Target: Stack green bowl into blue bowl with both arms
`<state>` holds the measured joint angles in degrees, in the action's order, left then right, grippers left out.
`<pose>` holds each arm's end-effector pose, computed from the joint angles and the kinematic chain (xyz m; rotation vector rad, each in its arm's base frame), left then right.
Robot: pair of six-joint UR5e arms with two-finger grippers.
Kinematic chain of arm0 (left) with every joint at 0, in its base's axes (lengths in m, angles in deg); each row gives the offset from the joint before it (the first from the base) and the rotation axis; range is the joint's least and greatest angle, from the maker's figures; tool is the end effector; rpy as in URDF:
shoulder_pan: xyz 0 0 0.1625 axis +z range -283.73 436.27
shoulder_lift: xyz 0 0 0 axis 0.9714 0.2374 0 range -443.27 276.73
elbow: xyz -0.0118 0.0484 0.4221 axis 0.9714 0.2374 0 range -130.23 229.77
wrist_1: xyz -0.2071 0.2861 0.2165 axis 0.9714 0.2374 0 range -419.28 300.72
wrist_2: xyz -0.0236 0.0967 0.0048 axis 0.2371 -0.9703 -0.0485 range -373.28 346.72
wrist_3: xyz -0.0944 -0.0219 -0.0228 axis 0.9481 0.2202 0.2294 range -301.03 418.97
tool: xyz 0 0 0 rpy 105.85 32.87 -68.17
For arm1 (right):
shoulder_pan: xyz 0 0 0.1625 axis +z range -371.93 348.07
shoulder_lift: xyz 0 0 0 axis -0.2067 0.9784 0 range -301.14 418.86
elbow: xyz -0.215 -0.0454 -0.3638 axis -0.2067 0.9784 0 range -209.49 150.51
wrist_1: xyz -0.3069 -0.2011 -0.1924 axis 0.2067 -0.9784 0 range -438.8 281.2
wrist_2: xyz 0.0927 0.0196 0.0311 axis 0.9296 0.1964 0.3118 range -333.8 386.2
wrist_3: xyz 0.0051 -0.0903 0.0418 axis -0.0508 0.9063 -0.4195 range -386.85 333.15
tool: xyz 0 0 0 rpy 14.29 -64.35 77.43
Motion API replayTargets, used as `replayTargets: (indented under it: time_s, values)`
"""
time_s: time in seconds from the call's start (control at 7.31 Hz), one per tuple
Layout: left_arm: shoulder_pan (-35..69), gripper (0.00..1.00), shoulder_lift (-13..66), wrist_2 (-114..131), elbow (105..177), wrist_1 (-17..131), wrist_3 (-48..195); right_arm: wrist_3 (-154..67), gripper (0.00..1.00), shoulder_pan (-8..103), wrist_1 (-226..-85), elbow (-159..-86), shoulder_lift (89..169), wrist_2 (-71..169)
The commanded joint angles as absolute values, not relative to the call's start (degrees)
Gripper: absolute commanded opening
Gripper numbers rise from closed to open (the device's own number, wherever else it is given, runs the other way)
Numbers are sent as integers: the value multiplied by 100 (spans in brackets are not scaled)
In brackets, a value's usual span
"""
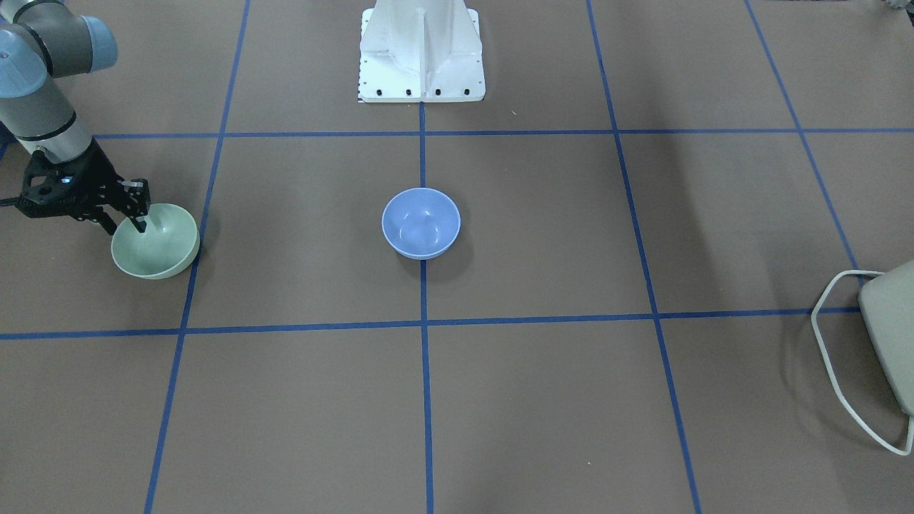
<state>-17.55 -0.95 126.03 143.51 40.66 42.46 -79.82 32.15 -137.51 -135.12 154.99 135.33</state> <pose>-0.0869 -0.4356 0.6649 0.2491 0.8312 0.2525 -0.2738 -0.4052 0.5264 0.2155 -0.7432 -0.0020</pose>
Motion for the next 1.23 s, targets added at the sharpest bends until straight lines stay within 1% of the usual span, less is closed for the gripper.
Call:
replayTargets:
  time_s: [0.0,0.27,0.41,0.55,0.68,0.82,0.96,1.09]
  values:
    - [-1760,99,-126,12603,14363,4074,4253,-8020,0,3323,-13751,-13557,15440,13588]
    - [-1760,99,-126,12594,14276,4057,4305,-8037,0,3456,-13760,-13645,15361,13650]
    - [-1760,99,-126,12594,14319,4039,4584,-8072,0,3517,-13821,-13654,15169,13703]
    - [-1742,99,-179,12507,14459,4056,5544,-8212,0,3692,-13891,-13680,14906,14034]
    - [-1742,99,-188,12332,14617,4030,6024,-8553,0,3815,-14266,-13837,14503,14281]
    - [-1742,99,-249,12331,14627,4039,6037,-8869,0,3808,-15018,-14065,13942,14283]
    - [-1742,99,-267,12331,14636,4048,6046,-9421,0,3503,-15713,-14206,13302,14231]
    - [-1742,99,-267,12331,14645,4048,6037,-9939,0,3048,-16207,-14173,12634,14030]
